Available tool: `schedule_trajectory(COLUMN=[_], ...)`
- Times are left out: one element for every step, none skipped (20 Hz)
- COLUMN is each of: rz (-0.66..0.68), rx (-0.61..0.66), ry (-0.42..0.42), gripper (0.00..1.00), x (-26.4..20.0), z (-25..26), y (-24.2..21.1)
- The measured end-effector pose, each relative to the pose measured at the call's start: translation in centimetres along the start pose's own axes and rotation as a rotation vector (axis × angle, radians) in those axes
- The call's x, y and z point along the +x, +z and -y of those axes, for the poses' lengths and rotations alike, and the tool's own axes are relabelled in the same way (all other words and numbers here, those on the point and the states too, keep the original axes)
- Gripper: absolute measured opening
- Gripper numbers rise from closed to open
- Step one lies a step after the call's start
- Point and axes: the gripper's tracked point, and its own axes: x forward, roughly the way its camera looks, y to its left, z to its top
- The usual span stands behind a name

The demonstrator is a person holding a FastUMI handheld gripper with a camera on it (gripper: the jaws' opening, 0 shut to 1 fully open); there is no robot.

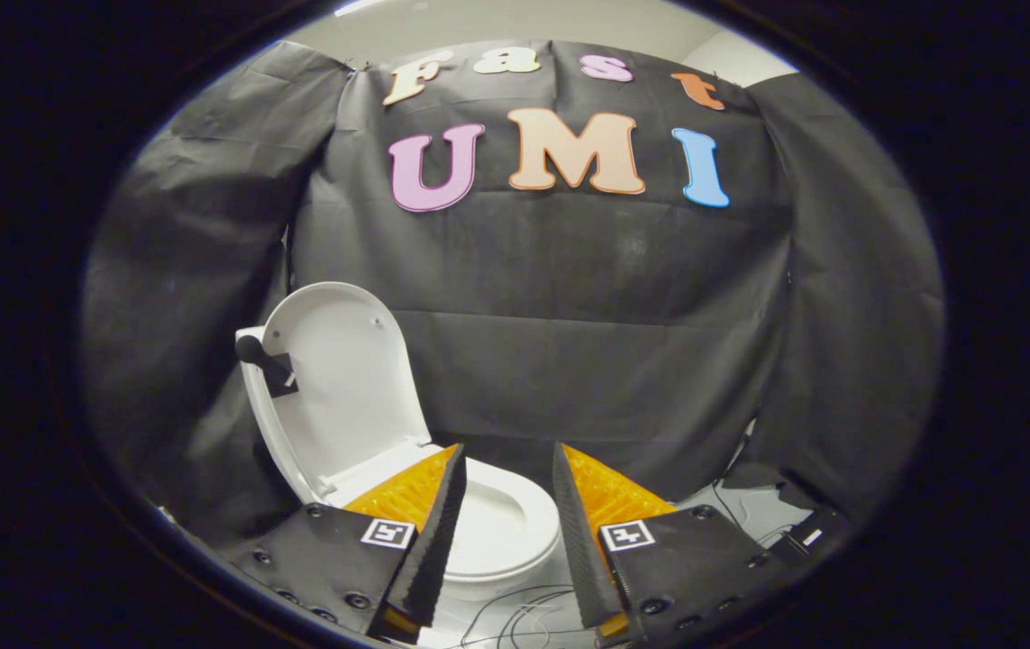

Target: Open the toilet lid.

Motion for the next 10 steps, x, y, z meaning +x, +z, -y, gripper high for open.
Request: schedule_trajectory(rz=[0.002, 0.014, 0.024, 0.035, 0.037, 0.034, 0.022, -0.004, -0.008, -0.003], rx=[0.001, 0.002, 0.006, 0.008, 0.006, 0.01, 0.012, 0.018, 0.038, 0.045], ry=[-0.004, -0.01, -0.009, -0.014, -0.023, -0.029, -0.032, -0.053, -0.049, -0.033], gripper=[0.61, 0.61, 0.6, 0.6, 0.6, 0.6, 0.6, 0.6, 0.61, 0.6], x=[-0.2, -0.4, -0.7, -0.7, -0.7, -0.9, -1.0, -0.8, -1.0, -1.1], z=[0.1, 0.2, 0.2, 0.3, 0.6, 0.7, 0.9, 1.6, 1.7, 1.2], y=[0.0, 0.1, 0.4, 0.7, 0.8, 0.5, 0.2, -0.5, -0.7, -0.4])
